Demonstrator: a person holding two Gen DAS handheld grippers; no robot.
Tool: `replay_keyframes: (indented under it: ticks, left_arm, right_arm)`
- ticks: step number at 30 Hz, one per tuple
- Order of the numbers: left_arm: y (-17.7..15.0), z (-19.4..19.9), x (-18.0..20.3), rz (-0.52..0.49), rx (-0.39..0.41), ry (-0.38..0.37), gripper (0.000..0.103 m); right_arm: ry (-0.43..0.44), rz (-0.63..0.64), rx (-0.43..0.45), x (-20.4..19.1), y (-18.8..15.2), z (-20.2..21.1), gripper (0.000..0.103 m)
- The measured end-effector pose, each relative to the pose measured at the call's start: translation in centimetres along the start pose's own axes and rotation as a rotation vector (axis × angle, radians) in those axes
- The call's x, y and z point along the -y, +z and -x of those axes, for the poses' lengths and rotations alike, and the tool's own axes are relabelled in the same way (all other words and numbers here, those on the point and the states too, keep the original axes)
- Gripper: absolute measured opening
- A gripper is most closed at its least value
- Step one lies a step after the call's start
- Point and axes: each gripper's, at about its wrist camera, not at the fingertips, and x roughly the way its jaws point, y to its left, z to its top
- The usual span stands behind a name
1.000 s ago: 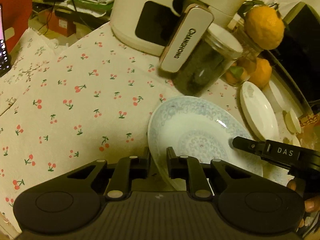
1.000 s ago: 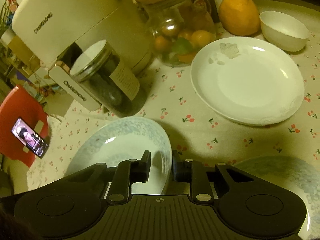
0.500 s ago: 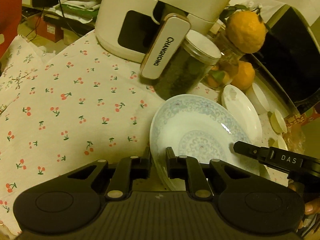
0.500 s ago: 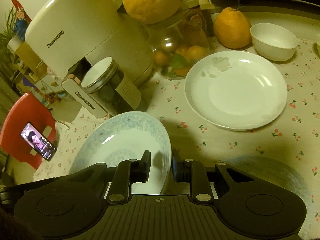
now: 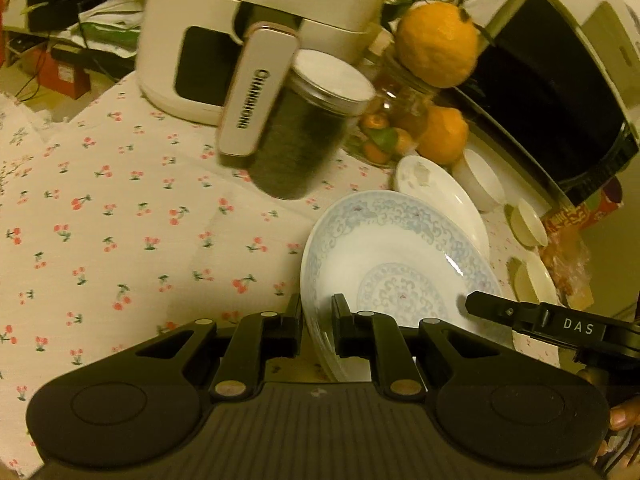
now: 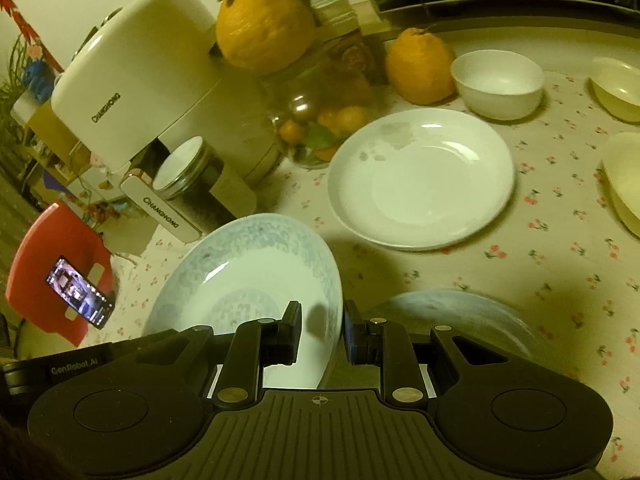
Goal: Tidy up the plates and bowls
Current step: 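Lower the held plate onto the other blue-patterned plate with both grippers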
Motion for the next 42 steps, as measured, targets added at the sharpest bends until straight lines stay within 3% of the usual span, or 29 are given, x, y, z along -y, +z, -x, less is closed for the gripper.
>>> replay_keyframes:
  ticks: [22,42]
  left_arm:
    - [-1.4,-2.3,6.3,-0.127,-0.047,-0.054,0.013]
    - [-3.4,-4.6,9.9,-0.245,-0.091,-0.009,0.013]
  right_arm:
    - [-0.045,-0.099,0.018,6.5,-2.1,4.7,0.022]
    - [-0.13,-0.122,-0.006,9.1,-3.8,6.4,0.022]
